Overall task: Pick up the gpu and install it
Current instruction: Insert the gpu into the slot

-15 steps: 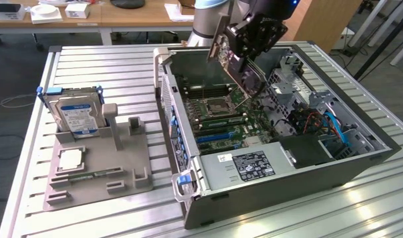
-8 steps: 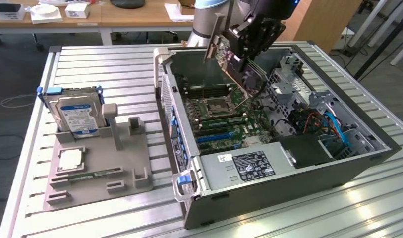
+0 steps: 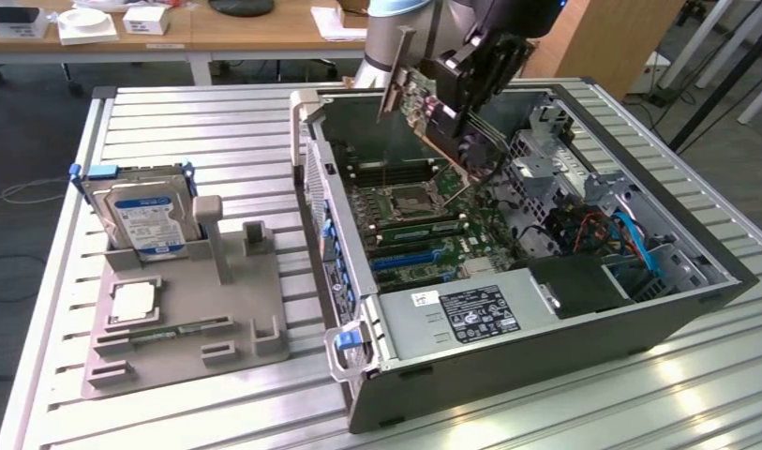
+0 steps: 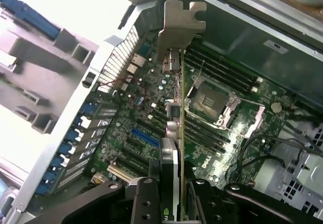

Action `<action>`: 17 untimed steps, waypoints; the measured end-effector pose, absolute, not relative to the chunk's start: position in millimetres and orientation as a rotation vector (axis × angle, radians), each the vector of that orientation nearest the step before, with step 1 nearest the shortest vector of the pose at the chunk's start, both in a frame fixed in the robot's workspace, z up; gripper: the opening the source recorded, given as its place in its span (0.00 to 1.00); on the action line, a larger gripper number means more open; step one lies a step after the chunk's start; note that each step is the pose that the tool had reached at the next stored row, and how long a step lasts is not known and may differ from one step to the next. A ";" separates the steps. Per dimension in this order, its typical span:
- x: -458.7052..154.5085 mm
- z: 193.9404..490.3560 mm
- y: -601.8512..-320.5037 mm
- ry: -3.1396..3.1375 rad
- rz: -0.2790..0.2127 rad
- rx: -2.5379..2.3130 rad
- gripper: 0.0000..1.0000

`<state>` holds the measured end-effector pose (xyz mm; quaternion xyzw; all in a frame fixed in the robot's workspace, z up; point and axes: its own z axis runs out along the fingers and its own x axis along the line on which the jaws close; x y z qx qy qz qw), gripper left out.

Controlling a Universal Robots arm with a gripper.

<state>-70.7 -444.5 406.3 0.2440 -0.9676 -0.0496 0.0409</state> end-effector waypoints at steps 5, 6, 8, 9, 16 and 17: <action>-70.7 406.3 -444.5 -2.912 -0.155 0.915 0.27; -70.7 406.3 -444.5 -2.904 -0.155 0.938 0.27; -70.7 406.3 -444.5 -2.887 -0.156 0.985 0.27; -70.7 406.3 -444.5 -2.879 -0.156 1.008 0.27; -70.7 406.3 -444.5 -2.818 -0.159 1.158 0.27; -70.7 406.3 -444.5 -2.809 -0.159 1.179 0.27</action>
